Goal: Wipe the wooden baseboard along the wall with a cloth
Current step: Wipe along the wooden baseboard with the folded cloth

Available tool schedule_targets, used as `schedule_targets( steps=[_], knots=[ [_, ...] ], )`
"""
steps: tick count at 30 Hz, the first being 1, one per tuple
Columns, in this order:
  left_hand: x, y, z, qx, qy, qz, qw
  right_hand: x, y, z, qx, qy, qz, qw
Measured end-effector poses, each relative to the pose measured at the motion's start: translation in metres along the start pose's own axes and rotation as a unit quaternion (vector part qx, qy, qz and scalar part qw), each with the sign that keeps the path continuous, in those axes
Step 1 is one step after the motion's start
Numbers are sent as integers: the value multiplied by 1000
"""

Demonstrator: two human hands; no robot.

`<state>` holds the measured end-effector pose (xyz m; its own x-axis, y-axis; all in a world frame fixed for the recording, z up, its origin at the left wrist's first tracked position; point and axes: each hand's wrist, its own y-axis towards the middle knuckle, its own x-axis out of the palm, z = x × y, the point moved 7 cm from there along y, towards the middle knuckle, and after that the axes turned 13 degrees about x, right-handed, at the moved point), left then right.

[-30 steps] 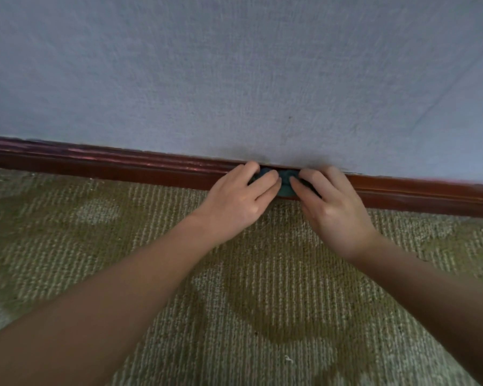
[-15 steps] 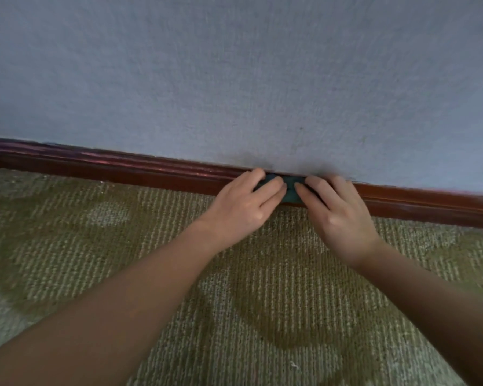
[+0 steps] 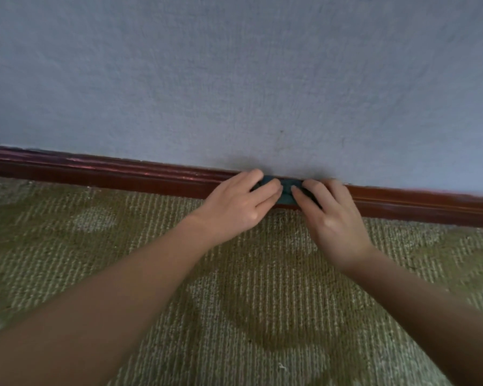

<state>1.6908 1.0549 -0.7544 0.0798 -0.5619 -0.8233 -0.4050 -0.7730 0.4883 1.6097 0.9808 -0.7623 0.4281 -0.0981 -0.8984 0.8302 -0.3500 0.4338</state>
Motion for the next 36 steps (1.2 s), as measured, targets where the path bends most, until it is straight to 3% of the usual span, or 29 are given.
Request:
schedule_targets(
  steps=[9,19,25,36],
  knots=[
    [2,-6,7,-44,-22,-21,999,0,-1,-3,2,-20,-8,1000],
    [-7,-16,-3,-13,14,-35,999,7,8,-21,21,11,-34,999],
    [-9,-26,-7,-86,-26,-40,995,1,11,-26,54,22,-38,998],
    [-14,-38,-19,-44,-4,-30,999,8,23,-39,27,32,-19,999]
  ],
)
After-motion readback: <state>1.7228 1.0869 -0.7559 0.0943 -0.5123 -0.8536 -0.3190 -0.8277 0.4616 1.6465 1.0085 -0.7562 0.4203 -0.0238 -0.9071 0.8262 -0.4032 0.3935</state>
